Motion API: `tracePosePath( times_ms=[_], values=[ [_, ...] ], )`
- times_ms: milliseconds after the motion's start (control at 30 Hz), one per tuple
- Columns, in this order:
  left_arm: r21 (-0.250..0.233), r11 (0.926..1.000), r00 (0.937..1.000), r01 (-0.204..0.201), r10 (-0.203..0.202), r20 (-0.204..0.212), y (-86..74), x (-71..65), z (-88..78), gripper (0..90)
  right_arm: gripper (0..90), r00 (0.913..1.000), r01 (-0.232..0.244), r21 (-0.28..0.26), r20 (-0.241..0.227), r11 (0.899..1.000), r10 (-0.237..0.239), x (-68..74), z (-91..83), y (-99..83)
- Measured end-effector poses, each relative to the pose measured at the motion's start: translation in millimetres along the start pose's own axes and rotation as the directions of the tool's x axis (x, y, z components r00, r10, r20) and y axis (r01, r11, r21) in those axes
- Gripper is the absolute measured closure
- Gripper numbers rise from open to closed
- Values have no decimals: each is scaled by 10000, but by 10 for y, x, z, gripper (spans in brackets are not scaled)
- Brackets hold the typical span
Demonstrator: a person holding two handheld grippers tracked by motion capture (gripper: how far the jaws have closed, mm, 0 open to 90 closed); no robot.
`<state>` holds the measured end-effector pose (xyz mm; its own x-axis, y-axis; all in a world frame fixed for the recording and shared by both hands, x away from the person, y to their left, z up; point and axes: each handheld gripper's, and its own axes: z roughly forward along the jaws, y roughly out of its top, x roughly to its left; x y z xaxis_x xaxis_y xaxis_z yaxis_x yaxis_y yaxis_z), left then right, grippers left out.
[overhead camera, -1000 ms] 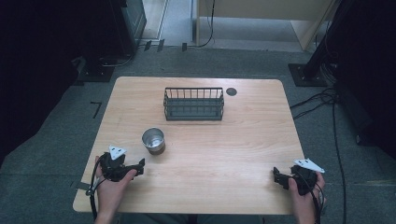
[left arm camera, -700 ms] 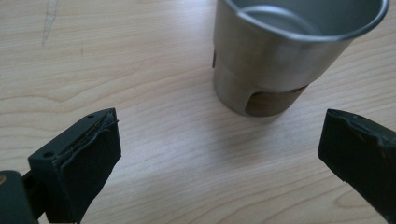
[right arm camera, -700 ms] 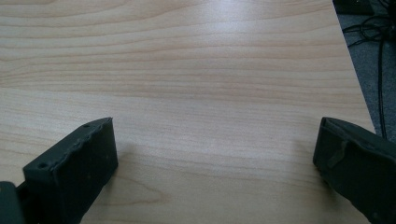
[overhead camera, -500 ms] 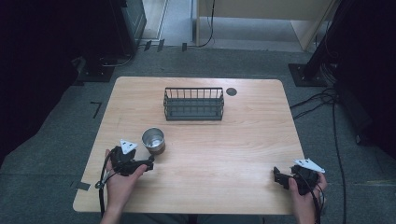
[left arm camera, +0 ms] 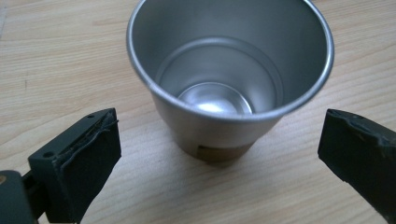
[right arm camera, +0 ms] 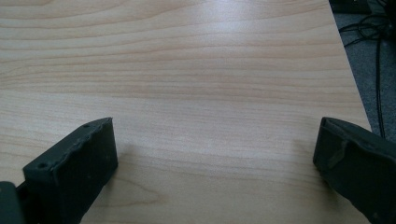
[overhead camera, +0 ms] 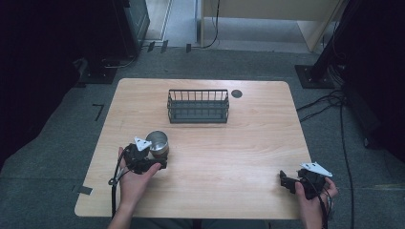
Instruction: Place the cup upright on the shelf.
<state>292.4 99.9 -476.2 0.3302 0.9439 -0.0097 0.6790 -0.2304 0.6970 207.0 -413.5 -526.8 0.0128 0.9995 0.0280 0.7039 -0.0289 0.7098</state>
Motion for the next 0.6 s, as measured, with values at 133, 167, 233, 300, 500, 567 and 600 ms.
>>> tracePosePath(
  times_ms=[133, 167, 233, 300, 500, 567, 600],
  values=[
    [66, 9998, 9998, 175, -175, -58, 71, -23, 48, 0, 0, 10000, 16, -3, -2, 10000, -16, -1, 0, 0],
    [43, 9998, 9998, 185, -185, -44, 83, -26, 55, 0, 0, 10000, 3, 2, -2, 10000, -3, 0, 0, 0],
    [19, 9997, 9997, 243, -243, -25, 115, -36, 69, 0, 0, 10000, 4, 1, -2, 10000, -4, 0, 0, 0],
    [26, 9993, 9992, 381, -381, -80, 143, -49, 91, 0, 0, 10000, 8, 1, 0, 10000, -8, 0, 0, 0],
    [165, 9988, 9984, 471, -465, -318, 219, -78, 153, 37, 0, 10000, 14, -4, -3, 10000, -14, -1, 0, 0],
    [179, 9989, 9984, 436, -429, -360, 243, -77, 160, 56, 0, 10000, 11, -5, -2, 10000, -11, -1, 1, 0],
    [151, 9989, 9981, 454, -447, -421, 256, -80, 167, 64, 0, 10000, 12, -4, -6, 10000, -12, -1, 0, 0]
  ],
)
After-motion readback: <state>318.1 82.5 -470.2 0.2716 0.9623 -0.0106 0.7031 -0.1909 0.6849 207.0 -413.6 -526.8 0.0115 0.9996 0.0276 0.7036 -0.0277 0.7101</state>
